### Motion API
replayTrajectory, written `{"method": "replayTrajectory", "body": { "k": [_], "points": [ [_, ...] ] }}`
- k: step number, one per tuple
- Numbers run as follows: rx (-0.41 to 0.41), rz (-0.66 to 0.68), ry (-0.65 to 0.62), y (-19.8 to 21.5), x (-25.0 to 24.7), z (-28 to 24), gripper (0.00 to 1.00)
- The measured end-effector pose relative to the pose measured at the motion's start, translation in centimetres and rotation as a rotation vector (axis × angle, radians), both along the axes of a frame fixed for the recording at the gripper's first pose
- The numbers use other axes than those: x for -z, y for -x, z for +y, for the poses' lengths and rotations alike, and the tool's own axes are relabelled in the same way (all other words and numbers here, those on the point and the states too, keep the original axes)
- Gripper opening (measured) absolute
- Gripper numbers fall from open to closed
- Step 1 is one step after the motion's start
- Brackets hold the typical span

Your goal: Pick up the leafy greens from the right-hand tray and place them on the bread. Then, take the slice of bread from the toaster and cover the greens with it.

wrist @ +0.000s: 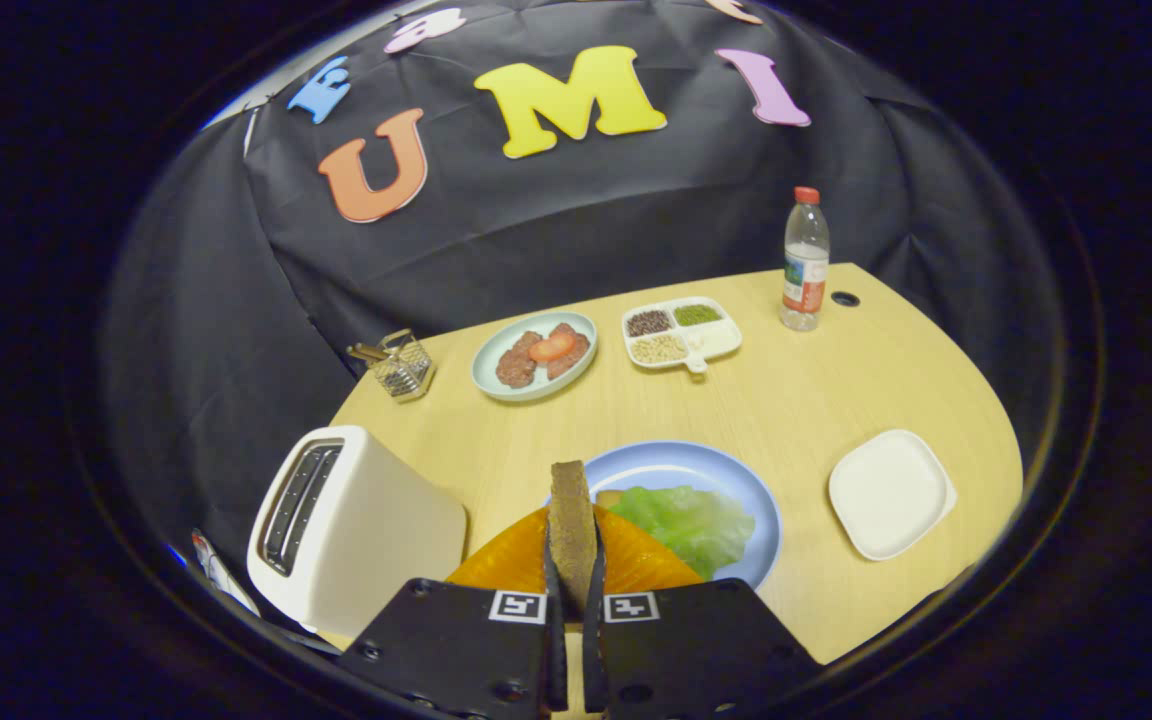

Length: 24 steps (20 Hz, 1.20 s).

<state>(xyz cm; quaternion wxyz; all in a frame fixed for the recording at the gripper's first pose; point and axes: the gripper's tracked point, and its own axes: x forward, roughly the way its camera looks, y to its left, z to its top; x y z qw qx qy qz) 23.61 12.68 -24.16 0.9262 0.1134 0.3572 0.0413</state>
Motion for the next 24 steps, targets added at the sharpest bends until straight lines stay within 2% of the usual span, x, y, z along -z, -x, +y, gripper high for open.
{"method": "replayTrajectory", "body": {
  "k": [3,8,11,12,16,17,19,23,24],
  "points": [
    [-0.02,-0.027,-0.038,-0.4,0.5,-0.5,0.06],
    [0.007,-0.024,-0.05,-1.3,3.1,-2.2,0.06],
    [0.007,-0.032,-0.068,-2.1,4.0,-3.2,0.08],
    [0.01,-0.035,-0.073,-2.4,4.5,-3.5,0.13],
    [0.022,-0.035,-0.056,-2.8,5.2,-4.9,0.13],
    [0.021,-0.038,-0.046,-3.0,5.3,-5.0,0.25],
    [0.029,-0.041,-0.002,-3.0,5.4,-5.8,0.25],
    [0.025,-0.035,0.048,-2.5,5.3,-6.2,0.52],
    [0.021,-0.031,0.056,-2.2,5.1,-6.3,0.55]
  ]
}}
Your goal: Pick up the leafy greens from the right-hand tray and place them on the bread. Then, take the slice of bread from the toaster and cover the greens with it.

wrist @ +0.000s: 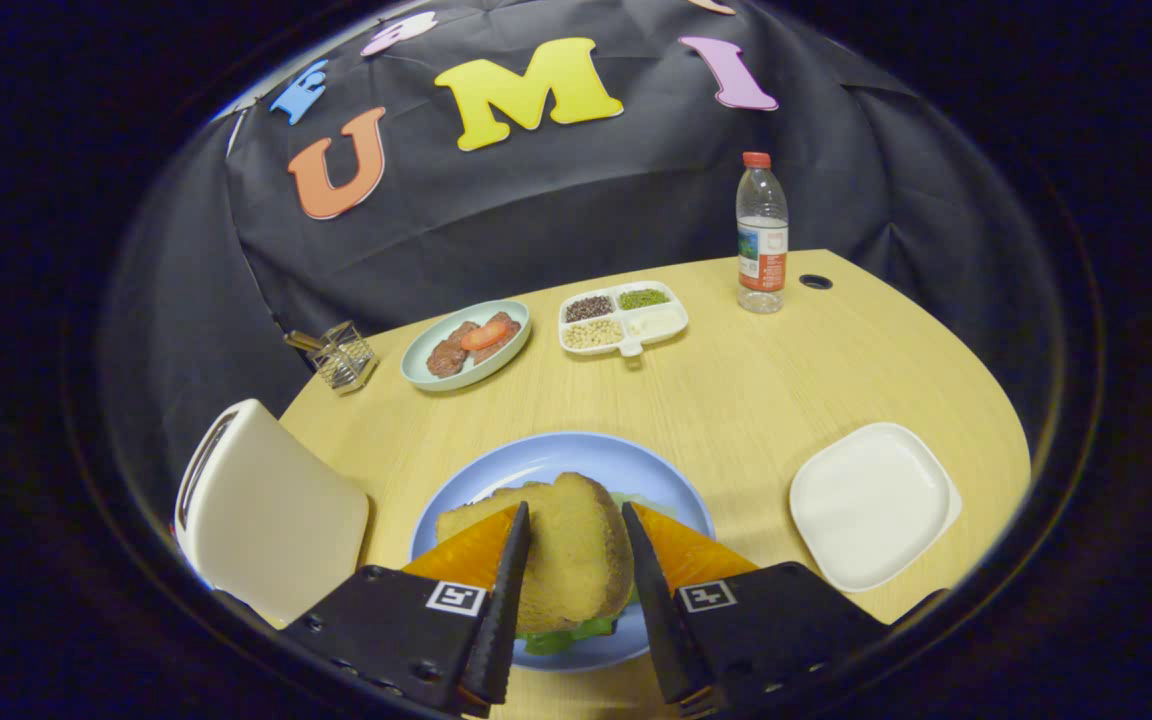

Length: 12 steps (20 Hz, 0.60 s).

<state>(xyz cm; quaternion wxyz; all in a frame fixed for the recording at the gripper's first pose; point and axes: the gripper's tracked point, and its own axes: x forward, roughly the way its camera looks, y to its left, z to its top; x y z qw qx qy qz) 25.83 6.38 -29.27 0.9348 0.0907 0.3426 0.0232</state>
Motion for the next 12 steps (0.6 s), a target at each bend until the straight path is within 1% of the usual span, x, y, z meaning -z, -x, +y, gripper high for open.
{"method": "replayTrajectory", "body": {
  "k": [2,4,6,7,9,12],
  "points": [
    [0.003,-0.017,0.019,0.5,-0.9,-0.3,0.66],
    [0.0,-0.067,0.016,1.1,-3.1,-0.4,0.76],
    [0.003,-0.118,0.015,2.3,-5.5,-0.3,0.92],
    [0.0,-0.145,0.024,3.0,-6.8,-0.2,0.96],
    [-0.009,-0.206,0.053,4.6,-9.5,-0.2,0.96],
    [0.002,-0.287,0.085,7.2,-13.6,-0.7,0.96]
  ]
}}
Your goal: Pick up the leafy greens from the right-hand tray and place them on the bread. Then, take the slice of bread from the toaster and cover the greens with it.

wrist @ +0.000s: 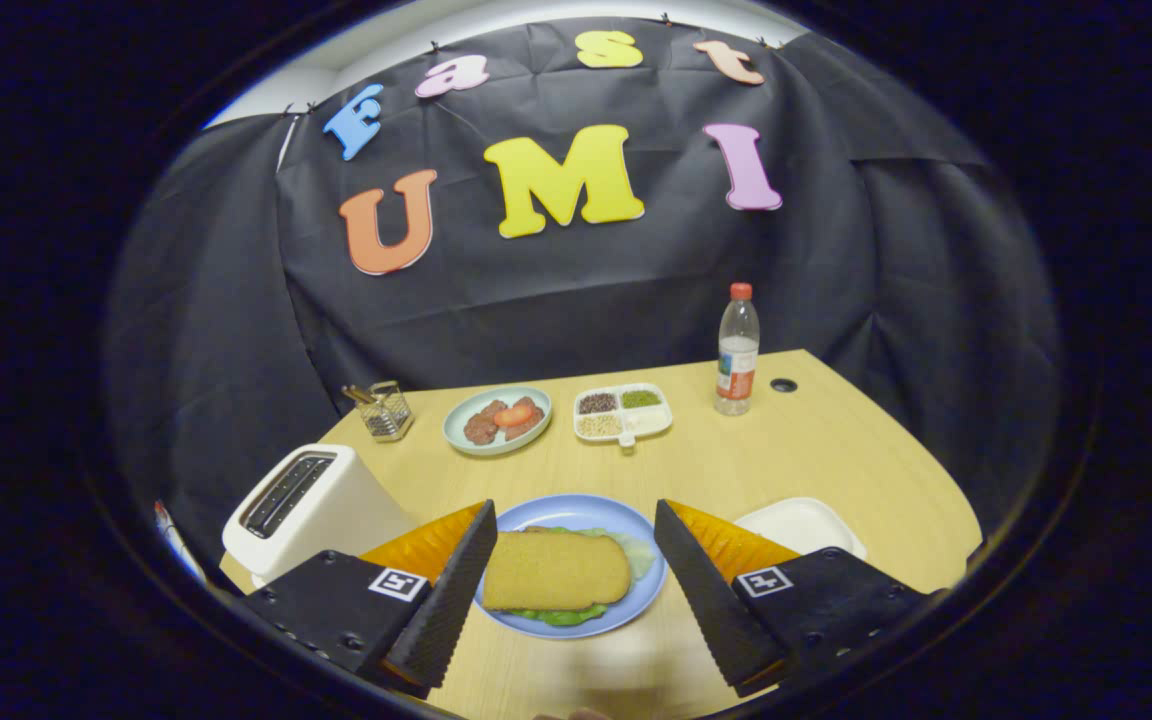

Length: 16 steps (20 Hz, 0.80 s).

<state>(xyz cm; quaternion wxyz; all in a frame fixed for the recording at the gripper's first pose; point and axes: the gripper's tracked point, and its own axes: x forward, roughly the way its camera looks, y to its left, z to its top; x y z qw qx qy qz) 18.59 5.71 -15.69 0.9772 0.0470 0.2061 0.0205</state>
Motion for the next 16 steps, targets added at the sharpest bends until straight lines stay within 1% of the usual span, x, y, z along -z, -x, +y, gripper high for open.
{"method": "replayTrajectory", "body": {
  "k": [4,6,9,12,16],
  "points": [
    [-0.004,-0.092,0.019,4.4,-4.4,-0.4,0.96],
    [-0.005,-0.135,0.018,6.8,-5.9,-0.7,0.96],
    [0.02,-0.187,0.054,10.2,-6.9,-1.8,0.96],
    [0.009,-0.209,0.08,13.3,-7.1,-1.9,0.96],
    [0.037,-0.32,0.132,17.0,-9.1,-3.1,0.96]
  ]
}}
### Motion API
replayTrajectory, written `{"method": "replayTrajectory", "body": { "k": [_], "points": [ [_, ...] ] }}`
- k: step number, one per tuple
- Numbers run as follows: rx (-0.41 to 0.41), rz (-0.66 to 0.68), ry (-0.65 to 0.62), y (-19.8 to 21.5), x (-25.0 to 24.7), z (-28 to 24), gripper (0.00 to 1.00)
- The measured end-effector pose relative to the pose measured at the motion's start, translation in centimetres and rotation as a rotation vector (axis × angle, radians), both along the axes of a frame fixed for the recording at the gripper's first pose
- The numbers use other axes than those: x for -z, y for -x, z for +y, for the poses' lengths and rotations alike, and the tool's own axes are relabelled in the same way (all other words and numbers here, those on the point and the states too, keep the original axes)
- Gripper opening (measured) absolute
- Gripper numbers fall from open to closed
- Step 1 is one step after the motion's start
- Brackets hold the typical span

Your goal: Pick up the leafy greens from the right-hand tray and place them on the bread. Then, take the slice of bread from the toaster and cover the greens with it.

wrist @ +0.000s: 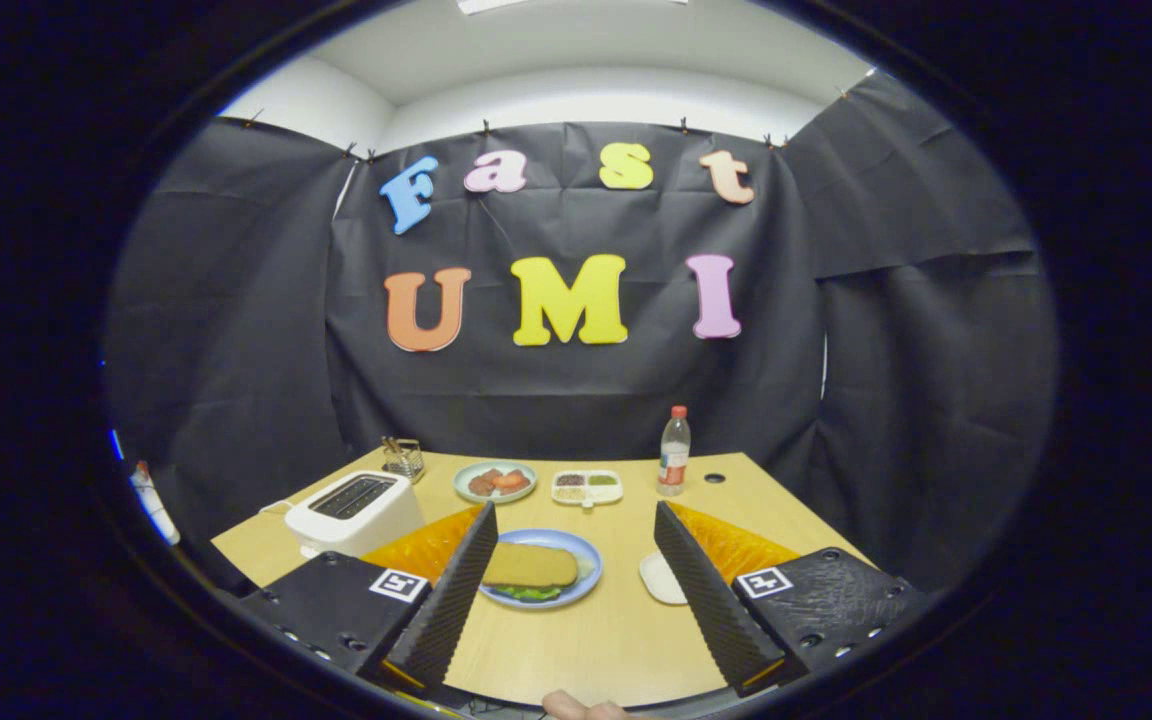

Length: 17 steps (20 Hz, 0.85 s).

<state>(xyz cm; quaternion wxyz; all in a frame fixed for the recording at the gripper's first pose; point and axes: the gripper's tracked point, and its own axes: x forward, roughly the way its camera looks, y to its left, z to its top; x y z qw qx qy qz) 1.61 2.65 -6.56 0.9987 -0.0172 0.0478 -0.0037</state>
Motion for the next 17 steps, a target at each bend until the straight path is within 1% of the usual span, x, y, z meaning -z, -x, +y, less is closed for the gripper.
{"method": "replayTrajectory", "body": {
  "k": [2,6,8,10,13,17],
  "points": [
    [0.01,-0.038,0.011,1.9,-0.8,-0.2,0.96],
    [-0.067,-0.037,0.022,5.2,-0.5,1.3,0.96],
    [-0.049,-0.045,0.04,6.2,-0.8,0.5,0.96],
    [-0.036,-0.079,0.038,7.2,-1.7,0.4,0.96],
    [-0.054,-0.113,0.028,8.8,-2.2,0.6,0.95],
    [-0.073,-0.106,0.058,9.5,-2.2,0.8,0.96]
  ]
}}
